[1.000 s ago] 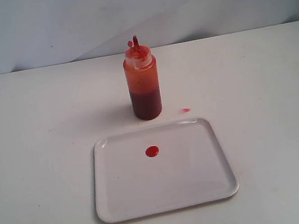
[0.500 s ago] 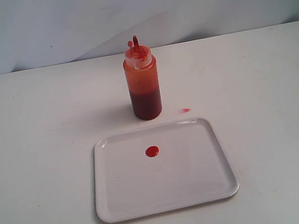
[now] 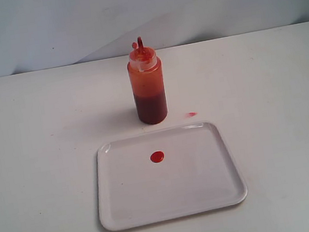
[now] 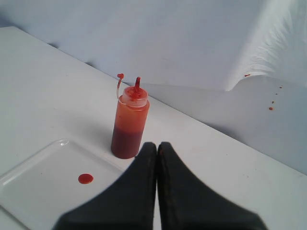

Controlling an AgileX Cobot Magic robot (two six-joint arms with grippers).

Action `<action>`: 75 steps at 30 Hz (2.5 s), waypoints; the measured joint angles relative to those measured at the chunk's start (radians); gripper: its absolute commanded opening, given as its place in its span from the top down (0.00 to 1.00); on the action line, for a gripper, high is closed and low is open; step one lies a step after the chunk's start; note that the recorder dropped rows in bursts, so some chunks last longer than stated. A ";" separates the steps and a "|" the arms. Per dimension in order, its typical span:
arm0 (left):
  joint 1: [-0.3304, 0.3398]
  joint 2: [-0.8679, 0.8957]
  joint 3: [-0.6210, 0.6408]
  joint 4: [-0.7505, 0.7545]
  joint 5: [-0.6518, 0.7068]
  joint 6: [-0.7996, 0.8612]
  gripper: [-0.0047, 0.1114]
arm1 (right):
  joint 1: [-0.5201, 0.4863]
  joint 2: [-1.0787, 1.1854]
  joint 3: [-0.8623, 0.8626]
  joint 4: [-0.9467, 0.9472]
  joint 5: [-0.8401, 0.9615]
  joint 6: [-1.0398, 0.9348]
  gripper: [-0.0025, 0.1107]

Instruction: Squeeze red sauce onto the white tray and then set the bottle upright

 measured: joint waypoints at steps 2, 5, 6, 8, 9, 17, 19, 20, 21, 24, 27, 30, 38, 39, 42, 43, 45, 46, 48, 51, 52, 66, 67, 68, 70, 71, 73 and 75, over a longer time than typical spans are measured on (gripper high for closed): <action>0.000 0.000 0.000 0.000 0.000 0.000 0.96 | 0.000 0.000 0.000 0.000 0.000 0.000 0.98; 0.000 0.000 0.000 0.000 0.000 0.000 0.96 | 0.000 0.000 0.000 0.000 0.000 0.000 0.98; 0.000 0.000 0.000 0.000 0.000 0.000 0.96 | 0.000 0.000 0.000 0.000 0.000 0.000 0.98; 0.000 0.000 0.000 0.000 0.000 0.000 0.96 | 0.000 0.000 0.000 0.000 0.000 0.000 0.98; 0.000 0.000 0.000 0.000 0.000 0.000 0.96 | 0.000 0.000 0.000 0.000 0.000 0.000 0.98; 0.000 0.000 0.000 0.000 0.000 0.000 0.96 | 0.000 0.000 0.000 0.000 0.000 0.000 0.98; 0.000 0.000 0.000 0.000 0.000 0.000 0.96 | 0.000 0.000 0.000 0.000 0.000 0.000 0.98; 0.000 0.000 0.000 0.000 0.000 0.000 0.96 | 0.000 0.000 0.000 0.000 0.000 0.000 0.98; 0.000 0.000 0.000 0.000 0.000 0.000 0.96 | 0.000 0.000 0.000 0.000 0.000 0.000 0.98; 0.000 0.000 0.000 0.000 0.000 0.000 0.96 | 0.000 0.000 0.000 0.000 0.000 0.000 0.98; 0.000 0.000 0.000 0.000 0.000 0.000 0.96 | 0.000 0.000 0.000 0.000 0.000 0.000 0.98; 0.000 0.000 0.000 0.000 0.000 0.000 0.96 | 0.000 -0.011 0.000 0.000 0.000 0.000 0.98; 0.000 0.000 0.000 0.000 0.000 0.000 0.96 | -0.021 -0.150 0.000 0.000 0.000 0.000 0.98; 0.000 0.000 0.000 0.000 0.000 0.000 0.96 | -0.040 -0.173 0.000 0.000 0.000 0.000 0.98; 0.000 0.000 0.000 0.000 0.000 0.000 0.96 | -0.130 -0.239 0.000 0.002 0.000 0.003 0.98; 0.000 0.000 0.000 0.000 0.000 0.000 0.96 | -0.159 -0.257 0.000 0.008 0.000 0.005 0.98; 0.000 0.000 0.000 0.000 0.000 0.000 0.96 | -0.237 -0.297 0.000 0.012 0.000 0.007 0.98; 0.000 0.000 0.000 0.000 0.000 0.000 0.96 | -0.270 -0.312 0.000 0.012 0.000 0.007 0.98; 0.000 0.000 0.000 0.000 0.000 0.000 0.96 | -0.354 -0.347 0.000 0.012 0.004 0.007 0.98; 0.000 0.000 0.000 0.000 0.000 0.000 0.96 | -0.477 -0.390 0.000 0.012 0.030 0.007 0.98; 0.000 0.000 0.000 0.000 0.000 0.000 0.96 | -0.508 -0.402 0.000 0.012 0.041 0.007 0.98; 0.000 0.000 0.000 0.000 0.001 0.000 0.96 | -0.620 -0.419 0.007 0.015 0.103 0.007 0.98; 0.000 0.000 0.000 0.000 0.001 0.000 0.96 | -0.620 -0.419 0.019 0.015 0.087 0.007 0.98; 0.000 0.000 0.000 0.000 0.001 0.000 0.96 | -0.620 -0.419 0.032 0.015 0.067 0.007 0.98; 0.000 0.000 0.000 0.000 0.001 0.000 0.96 | -0.620 -0.419 0.082 0.015 0.008 0.007 0.98; 0.000 0.000 0.000 0.000 0.001 0.000 0.96 | -0.620 -0.417 0.107 0.015 -0.024 0.007 0.98; 0.000 0.000 0.000 0.000 0.001 0.000 0.96 | -0.620 -0.417 0.175 0.015 -0.087 0.016 0.98; 0.000 0.000 0.000 0.000 0.001 0.000 0.96 | -0.620 -0.417 0.244 0.017 -0.138 0.026 0.98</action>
